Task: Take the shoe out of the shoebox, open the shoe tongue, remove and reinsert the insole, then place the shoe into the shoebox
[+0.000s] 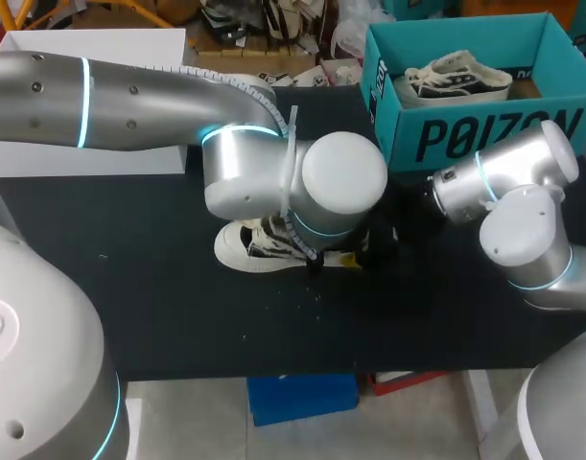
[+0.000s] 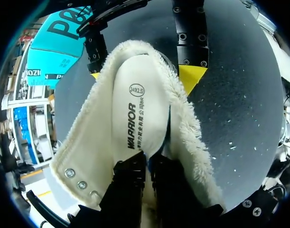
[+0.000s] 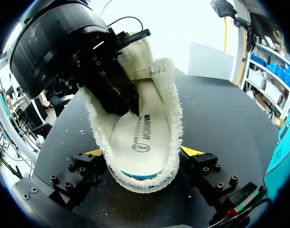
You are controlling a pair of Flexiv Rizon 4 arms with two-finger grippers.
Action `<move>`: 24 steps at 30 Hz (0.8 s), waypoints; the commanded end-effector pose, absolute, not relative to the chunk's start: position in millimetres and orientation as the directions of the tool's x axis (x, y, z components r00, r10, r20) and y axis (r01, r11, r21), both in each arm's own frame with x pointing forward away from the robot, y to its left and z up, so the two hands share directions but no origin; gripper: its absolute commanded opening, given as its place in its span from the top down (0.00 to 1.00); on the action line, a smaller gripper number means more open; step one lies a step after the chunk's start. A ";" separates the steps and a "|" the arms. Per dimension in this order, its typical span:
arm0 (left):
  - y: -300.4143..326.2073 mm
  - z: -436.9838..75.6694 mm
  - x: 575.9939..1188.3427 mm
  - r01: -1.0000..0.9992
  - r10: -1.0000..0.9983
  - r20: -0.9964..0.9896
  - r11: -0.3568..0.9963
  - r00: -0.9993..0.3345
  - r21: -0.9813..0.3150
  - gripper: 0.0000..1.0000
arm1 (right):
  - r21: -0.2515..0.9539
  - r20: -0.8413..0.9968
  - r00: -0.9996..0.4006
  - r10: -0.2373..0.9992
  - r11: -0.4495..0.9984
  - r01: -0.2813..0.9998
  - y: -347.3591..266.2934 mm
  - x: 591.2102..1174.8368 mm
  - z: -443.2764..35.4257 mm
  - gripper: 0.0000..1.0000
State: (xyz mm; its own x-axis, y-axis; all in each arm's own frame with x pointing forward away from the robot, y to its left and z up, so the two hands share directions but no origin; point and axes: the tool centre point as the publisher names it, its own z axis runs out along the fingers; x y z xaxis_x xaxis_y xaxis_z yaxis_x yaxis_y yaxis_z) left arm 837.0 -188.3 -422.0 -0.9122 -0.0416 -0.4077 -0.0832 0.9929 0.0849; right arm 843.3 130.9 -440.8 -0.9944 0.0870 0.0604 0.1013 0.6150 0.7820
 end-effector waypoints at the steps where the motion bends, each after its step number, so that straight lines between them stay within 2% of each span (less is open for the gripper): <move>1: -173.6 -472.9 870.7 -0.028 -0.013 -0.327 0.999 -0.945 0.040 1.00 | 0.780 0.061 -0.994 0.088 0.617 0.103 130.6 843.1 -441.1 1.00; 12: -183.6 -453.0 852.7 0.136 0.128 -0.077 0.985 -0.989 -0.111 1.00 | 0.780 0.061 -0.994 0.088 0.617 0.103 130.6 843.1 -441.1 1.00; 24: -198.5 -415.8 840.2 0.232 0.231 -0.025 0.954 -0.973 -0.191 1.00 | 0.780 0.061 -0.994 0.088 0.617 0.103 130.6 843.1 -441.1 1.00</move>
State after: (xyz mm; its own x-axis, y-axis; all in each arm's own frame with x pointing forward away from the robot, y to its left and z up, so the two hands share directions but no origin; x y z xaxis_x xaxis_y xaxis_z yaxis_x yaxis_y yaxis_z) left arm 838.1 -197.5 -418.8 -0.9745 0.2225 -0.0273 0.2240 0.9613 -0.1603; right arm 843.4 129.3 -440.4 -0.9943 0.0881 0.0604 0.1020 0.6151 0.7818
